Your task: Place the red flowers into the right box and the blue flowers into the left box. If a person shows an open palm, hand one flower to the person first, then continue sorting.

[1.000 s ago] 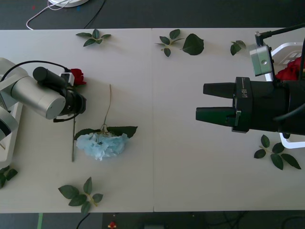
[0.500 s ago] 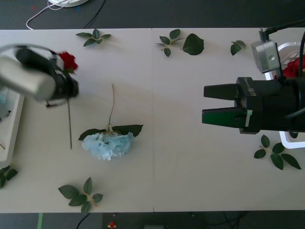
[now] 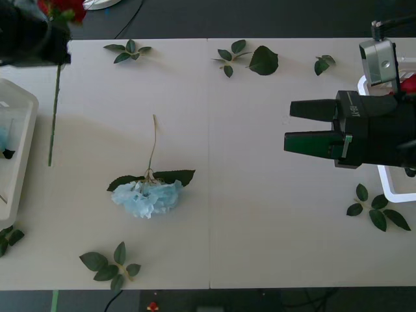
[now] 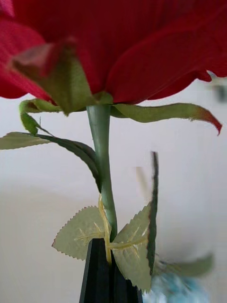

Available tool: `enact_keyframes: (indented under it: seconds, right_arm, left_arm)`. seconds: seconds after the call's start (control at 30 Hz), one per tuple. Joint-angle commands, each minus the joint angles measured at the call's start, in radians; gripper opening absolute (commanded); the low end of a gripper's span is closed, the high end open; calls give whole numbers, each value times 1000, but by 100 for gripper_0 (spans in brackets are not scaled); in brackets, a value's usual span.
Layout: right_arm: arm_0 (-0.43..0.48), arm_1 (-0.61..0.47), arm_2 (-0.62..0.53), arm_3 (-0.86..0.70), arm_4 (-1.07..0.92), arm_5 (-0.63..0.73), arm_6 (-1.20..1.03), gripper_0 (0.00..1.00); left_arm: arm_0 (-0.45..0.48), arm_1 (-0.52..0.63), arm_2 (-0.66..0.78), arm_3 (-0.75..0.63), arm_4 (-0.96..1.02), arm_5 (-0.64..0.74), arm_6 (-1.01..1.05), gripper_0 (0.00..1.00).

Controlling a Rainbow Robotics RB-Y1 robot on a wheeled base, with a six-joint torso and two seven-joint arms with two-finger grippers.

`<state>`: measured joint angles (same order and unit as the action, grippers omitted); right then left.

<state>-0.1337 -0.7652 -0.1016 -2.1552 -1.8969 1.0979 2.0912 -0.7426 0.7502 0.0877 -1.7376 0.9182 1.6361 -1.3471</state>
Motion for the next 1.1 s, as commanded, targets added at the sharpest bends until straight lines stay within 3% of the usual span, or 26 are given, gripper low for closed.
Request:
enact_keyframes:
  seconds: [0.03,0.17,0.33,0.5,0.67,0.93,1.1]
  right_arm:
    - [-29,-34,3,-8,-13,-30,50,100]
    - [-37,-39,8,-8,-37,-52,52,100]
    - [-72,-49,63,0,-67,-96,43,100]
    - [-112,-48,141,24,-108,-171,64,100]
    - [-113,-39,145,24,-105,-194,78,100]
    - [-113,-9,141,24,-106,-234,101,100]
    - [-112,12,135,24,-108,-256,116,100]
  left_arm:
    - [-47,-23,15,-129,111,-56,-241,0]
    - [-49,-89,18,-157,195,-150,-348,0]
    - [-47,-204,72,-152,287,-173,-537,0]
    - [-40,-341,107,-131,473,-237,-590,0]
    - [-38,-448,104,-129,536,-338,-604,0]
    - [-37,-459,6,-128,579,-397,-607,0]
    - [-38,-434,-123,-120,616,-536,-609,0]
